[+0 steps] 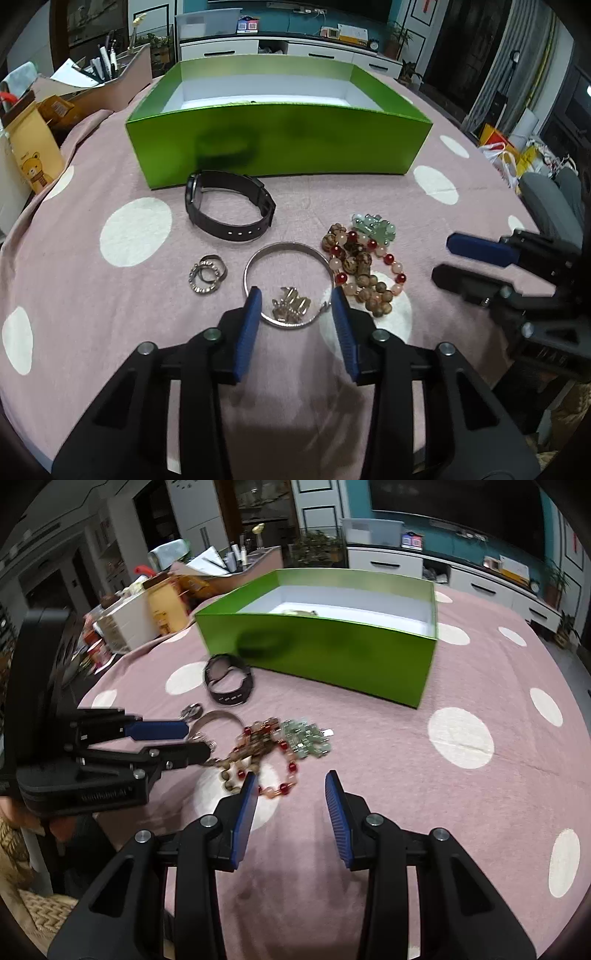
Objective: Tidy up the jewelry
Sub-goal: 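Grasp the gold charms inside the silver bangle with the left gripper while the right grasps the brown-red bead bracelet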
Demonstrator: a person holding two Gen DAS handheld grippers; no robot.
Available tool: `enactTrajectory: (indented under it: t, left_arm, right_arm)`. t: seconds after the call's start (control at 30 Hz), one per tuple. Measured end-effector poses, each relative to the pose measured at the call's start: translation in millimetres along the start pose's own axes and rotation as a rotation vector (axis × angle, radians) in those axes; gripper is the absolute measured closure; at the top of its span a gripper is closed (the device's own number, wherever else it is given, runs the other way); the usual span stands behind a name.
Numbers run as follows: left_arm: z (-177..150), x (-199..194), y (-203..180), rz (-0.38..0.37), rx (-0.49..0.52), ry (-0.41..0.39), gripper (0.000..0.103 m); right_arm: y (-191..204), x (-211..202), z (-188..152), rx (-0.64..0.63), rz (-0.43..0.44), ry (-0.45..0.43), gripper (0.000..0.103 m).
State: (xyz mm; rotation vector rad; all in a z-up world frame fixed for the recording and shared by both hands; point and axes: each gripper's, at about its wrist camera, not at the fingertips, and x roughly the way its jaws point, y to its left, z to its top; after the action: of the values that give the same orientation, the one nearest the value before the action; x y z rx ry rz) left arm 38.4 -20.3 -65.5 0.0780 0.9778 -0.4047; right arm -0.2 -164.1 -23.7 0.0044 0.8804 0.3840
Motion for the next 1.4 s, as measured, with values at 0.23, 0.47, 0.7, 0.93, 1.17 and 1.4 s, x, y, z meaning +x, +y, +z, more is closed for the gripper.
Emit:
enactTrajectory:
  t: [0.23,0.47,0.7,0.93,1.17,1.4]
  left_arm:
    - [0.7,7.0,-5.1,-0.009,0.043,-0.007,0.081]
    - [2.1,5.5,1.8,-0.035,0.009,-0.026,0.081]
    - [10.6,-8.4,22.7,-0.063,-0.079,-0.071,0.081]
    - [8.7,-13.6,35.9,-0.070,-0.118,-0.080,0.081]
    - [7.4,-15.3,39.9,-0.082,-0.133,-0.087,0.081]
    - [7.9,-18.5,40.9,-0.089,-0.136,-0.099,0.081]
  right_arm:
    - [3.6,7.8,4.8,-0.003,0.043,0.006,0.064]
    - [10.1,10.2,4.4,-0.025,0.068,0.011,0.064]
    - [33.9,14.2,-0.9,-0.120,0.104,0.025,0.072]
    - [59.8,28.7,-4.1,-0.244,0.056,0.044,0.081]
    - [62.0,35.6,-6.6,-0.282,-0.015,0.055,0.098]
    - [42.2,11.3,8.4,-0.163,0.063,-0.001,0.098]
